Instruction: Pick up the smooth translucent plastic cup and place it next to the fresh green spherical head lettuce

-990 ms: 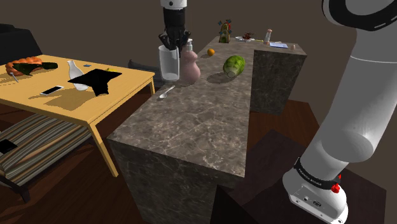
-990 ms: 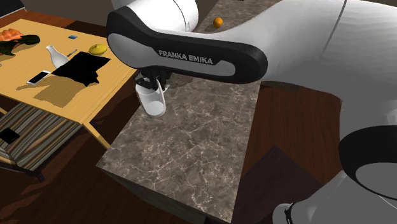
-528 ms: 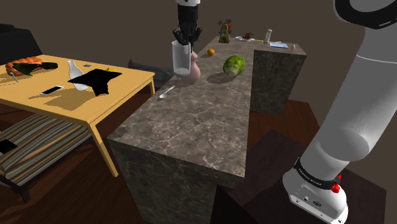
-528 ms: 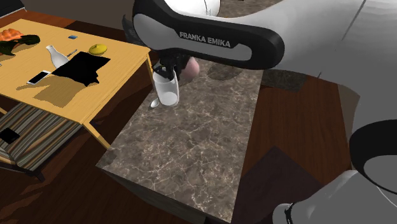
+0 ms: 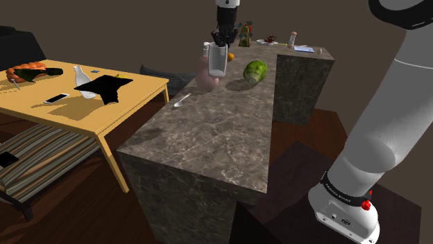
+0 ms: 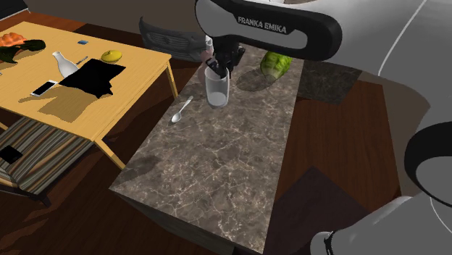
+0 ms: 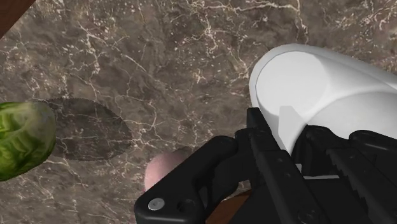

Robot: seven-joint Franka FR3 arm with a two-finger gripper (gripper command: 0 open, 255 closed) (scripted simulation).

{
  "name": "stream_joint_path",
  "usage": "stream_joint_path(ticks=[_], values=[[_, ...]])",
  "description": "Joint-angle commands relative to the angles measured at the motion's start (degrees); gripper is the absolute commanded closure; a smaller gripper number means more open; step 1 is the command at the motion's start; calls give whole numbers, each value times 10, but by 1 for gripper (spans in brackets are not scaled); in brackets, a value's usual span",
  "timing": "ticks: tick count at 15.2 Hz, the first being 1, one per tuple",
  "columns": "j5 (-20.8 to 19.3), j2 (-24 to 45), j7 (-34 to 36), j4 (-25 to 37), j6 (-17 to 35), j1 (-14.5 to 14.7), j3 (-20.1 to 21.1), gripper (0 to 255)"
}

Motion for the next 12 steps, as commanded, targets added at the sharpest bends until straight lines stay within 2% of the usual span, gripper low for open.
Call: stream_joint_path(ticks=[1,12], values=[[3,0,-28,2,0,-14,-12,255],[20,44,-172,58,-7,-93,-76,255]])
